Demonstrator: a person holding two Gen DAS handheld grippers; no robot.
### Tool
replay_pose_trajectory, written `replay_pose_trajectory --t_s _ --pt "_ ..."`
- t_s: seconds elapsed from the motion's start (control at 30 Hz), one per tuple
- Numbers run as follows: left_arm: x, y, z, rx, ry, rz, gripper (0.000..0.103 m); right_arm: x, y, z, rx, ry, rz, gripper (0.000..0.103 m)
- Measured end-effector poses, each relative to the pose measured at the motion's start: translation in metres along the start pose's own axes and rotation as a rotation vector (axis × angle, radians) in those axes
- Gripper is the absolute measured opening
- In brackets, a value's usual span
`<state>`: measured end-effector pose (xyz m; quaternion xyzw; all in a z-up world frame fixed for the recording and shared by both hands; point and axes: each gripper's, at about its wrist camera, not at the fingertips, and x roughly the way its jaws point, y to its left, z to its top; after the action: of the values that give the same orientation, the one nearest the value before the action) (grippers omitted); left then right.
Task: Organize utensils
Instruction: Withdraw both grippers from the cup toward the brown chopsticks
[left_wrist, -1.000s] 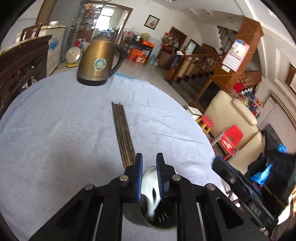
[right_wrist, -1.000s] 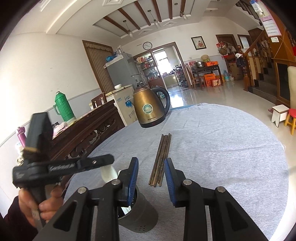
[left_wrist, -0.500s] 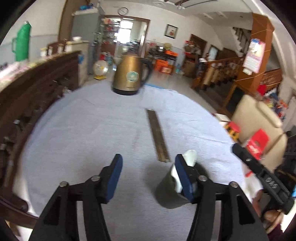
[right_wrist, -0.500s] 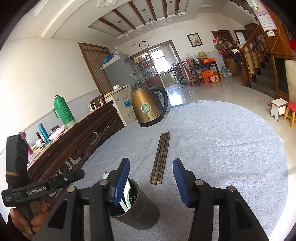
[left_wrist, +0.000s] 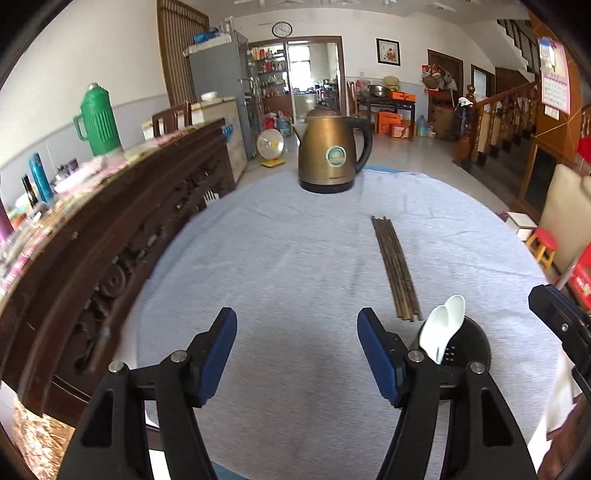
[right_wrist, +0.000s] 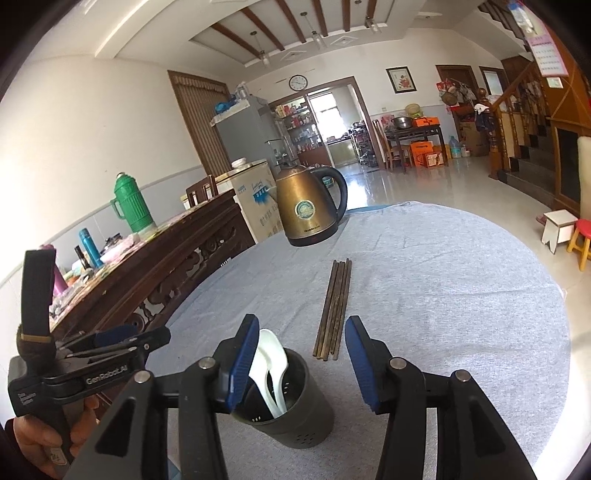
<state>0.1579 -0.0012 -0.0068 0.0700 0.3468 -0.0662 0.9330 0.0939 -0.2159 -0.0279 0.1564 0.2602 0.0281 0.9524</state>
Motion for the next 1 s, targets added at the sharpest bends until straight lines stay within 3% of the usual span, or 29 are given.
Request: replay_pose_trajectory --t_s 0.13,0.43,1.0 --pt "-0.006 0.0 0.0 0.013 -0.029 0.022 0.077 -0.001 0.005 0.0 -0.017 0.004 -0.005 0.052" --pt "-0.011 0.004 0.003 0.019 -0.058 0.041 0.078 -0.005 0.003 0.001 -0.004 0.002 -0.002 0.052" --pt "0.019 -0.004 0.008 0.051 -0.007 0.054 0.078 0.02 -0.019 0.006 0.053 0.058 -0.026 0.052"
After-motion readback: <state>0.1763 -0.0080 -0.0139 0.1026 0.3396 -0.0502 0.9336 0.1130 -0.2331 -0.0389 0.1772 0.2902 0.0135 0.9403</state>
